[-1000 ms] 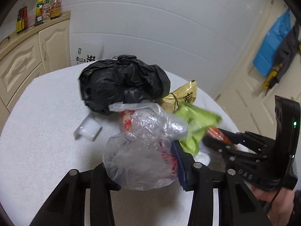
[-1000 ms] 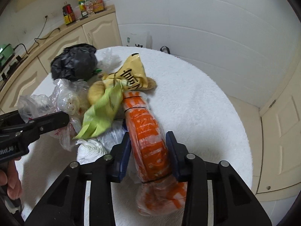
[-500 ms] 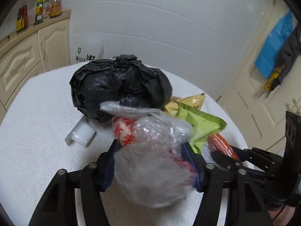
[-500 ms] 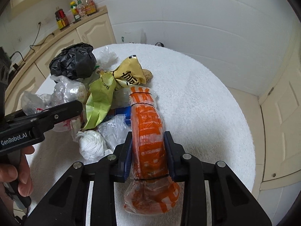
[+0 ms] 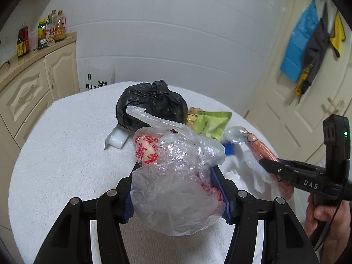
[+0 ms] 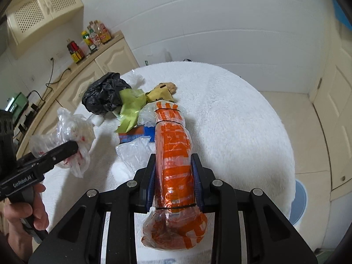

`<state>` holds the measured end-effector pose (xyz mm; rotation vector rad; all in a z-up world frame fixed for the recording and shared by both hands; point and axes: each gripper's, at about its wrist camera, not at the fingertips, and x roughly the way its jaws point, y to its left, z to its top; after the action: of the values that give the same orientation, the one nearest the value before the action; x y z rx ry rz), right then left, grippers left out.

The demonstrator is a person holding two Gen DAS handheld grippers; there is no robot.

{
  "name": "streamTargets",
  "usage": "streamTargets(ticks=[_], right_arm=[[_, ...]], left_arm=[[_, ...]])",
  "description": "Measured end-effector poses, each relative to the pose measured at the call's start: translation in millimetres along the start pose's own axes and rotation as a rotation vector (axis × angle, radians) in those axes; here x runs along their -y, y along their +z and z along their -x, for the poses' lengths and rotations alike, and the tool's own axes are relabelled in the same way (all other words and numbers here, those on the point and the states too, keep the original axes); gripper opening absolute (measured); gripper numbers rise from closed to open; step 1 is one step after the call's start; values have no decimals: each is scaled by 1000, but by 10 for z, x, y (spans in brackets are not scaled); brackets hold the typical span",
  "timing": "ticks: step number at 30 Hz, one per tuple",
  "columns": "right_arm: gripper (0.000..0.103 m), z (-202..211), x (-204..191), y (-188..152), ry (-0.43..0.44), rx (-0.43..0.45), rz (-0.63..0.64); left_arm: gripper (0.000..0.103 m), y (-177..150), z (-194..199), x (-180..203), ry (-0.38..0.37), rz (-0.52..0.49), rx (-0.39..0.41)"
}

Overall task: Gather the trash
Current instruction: 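Grasp the orange sausage with the right tool while the left tool grasps a clear bag, then carry the orange sausage and clear bag over to the blue bin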

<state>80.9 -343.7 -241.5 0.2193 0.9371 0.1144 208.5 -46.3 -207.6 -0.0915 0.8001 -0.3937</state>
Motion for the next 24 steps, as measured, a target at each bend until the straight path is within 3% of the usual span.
streamTargets(ticks=[14,24], right_arm=[[29,536,215,-127,28,110,-83],[29,1227,433,-116,-26,266,-113]], left_arm=[[55,-134,386,206,-41,-79,73],[55,-78,562,826,-117,-196,156]])
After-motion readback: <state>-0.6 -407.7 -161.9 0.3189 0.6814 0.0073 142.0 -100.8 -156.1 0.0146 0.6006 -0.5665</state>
